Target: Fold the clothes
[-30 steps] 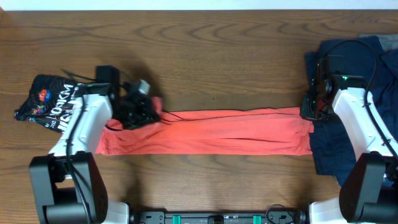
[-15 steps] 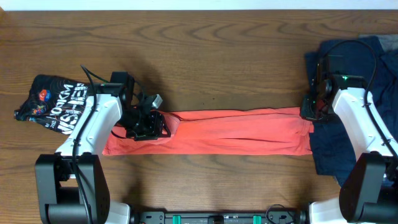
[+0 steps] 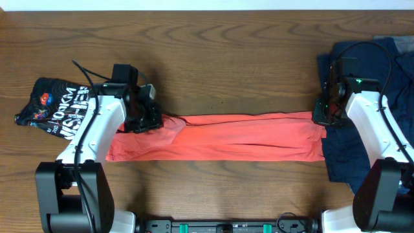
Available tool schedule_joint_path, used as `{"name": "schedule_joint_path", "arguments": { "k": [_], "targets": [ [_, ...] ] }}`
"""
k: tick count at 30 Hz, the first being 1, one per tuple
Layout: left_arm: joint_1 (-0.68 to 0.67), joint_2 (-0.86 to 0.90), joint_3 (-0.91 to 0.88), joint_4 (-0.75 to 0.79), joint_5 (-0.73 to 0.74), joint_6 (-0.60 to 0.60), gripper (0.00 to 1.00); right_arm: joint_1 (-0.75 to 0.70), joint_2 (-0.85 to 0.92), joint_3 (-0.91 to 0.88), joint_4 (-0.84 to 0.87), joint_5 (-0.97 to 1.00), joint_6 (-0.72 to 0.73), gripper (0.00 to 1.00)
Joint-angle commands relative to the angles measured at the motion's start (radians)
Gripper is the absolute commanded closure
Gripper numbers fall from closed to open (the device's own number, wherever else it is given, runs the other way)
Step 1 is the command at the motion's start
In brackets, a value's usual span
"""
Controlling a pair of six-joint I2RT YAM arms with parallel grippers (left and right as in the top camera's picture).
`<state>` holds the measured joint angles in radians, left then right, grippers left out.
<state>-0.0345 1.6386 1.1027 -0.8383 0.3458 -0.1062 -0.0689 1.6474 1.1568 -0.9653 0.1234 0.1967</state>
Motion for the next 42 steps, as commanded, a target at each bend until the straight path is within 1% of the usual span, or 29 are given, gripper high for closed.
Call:
{"name": "schedule_joint_path", "arguments": {
  "k": [1, 3, 10, 13, 16, 20, 25, 28, 29, 31, 34, 38, 42],
  "targets": [
    [-0.002, -0.020, 0.017, 0.032, -0.066, -0.053, 0.59, -0.002, -0.018, 0.000, 0.002, -0.004, -0.011, 0.88],
    [-0.006, -0.020, 0.016, 0.041, -0.066, -0.053, 0.58, -0.002, -0.018, 0.000, 0.001, -0.004, -0.011, 0.88],
    [-0.018, -0.017, 0.014, 0.043, -0.067, -0.053, 0.58, -0.002, -0.018, 0.000, 0.001, -0.004, -0.011, 0.88],
    [-0.026, -0.012, 0.006, 0.024, -0.061, -0.083, 0.68, -0.002, -0.018, 0.000, 0.000, -0.004, -0.011, 0.88],
    [-0.056, -0.010, -0.031, 0.026, -0.034, -0.084, 0.73, -0.002, -0.018, 0.000, -0.001, -0.004, -0.011, 0.88],
    [-0.138, 0.001, -0.105, 0.081, 0.008, -0.084, 0.75, -0.002, -0.018, 0.000, 0.000, -0.004, -0.011, 0.88],
    [-0.259, 0.008, -0.224, 0.237, 0.011, -0.125, 0.75, -0.002, -0.018, 0.000, -0.001, -0.004, -0.012, 0.88],
    [-0.285, 0.008, -0.251, 0.307, -0.008, -0.143, 0.73, -0.002, -0.018, 0.000, -0.006, -0.004, -0.011, 0.88],
    [-0.288, 0.008, -0.251, 0.329, -0.011, -0.143, 0.70, -0.002, -0.018, 0.000, -0.007, -0.004, -0.011, 0.88],
    [-0.287, 0.007, -0.248, 0.357, -0.011, -0.143, 0.68, -0.002, -0.018, 0.000, -0.008, -0.004, -0.011, 0.88],
    [-0.278, 0.002, -0.222, 0.340, -0.018, -0.143, 0.67, -0.002, -0.018, 0.000, -0.015, -0.004, -0.011, 0.88],
    [-0.251, -0.050, -0.161, 0.259, -0.023, -0.143, 0.66, -0.002, -0.018, 0.000, -0.015, -0.003, -0.012, 0.88],
    [-0.202, -0.151, -0.126, 0.218, -0.097, -0.147, 0.66, -0.002, -0.018, 0.000, -0.014, -0.003, -0.012, 0.88]
  ]
}}
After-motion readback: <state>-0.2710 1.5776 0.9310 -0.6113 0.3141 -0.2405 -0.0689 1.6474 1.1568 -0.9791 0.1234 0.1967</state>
